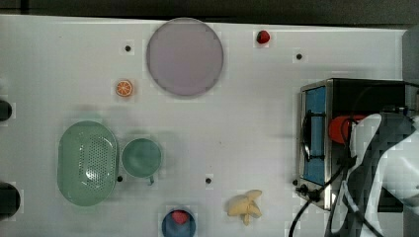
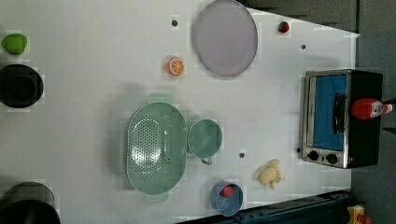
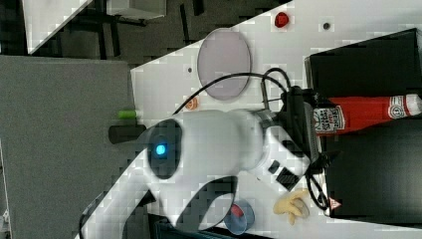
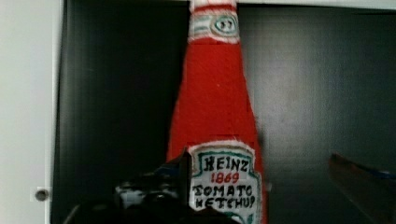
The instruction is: Pick Ketchup from oven and place it on table.
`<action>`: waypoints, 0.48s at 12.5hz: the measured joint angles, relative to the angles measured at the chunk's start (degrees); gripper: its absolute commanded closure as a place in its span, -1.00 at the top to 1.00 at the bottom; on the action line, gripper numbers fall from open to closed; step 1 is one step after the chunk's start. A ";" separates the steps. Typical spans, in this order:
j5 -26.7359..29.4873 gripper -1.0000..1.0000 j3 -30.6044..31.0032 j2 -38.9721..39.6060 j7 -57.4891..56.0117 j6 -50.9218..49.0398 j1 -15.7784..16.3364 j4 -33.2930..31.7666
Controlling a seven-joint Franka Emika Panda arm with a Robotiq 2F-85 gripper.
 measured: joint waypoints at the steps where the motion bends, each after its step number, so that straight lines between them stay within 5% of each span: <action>1: 4.28 1.00 0.39 1.09 0.00 0.00 -0.15 -0.11; 6: 6.65 1.00 1.04 2.32 -0.11 3.94 0.03 -0.67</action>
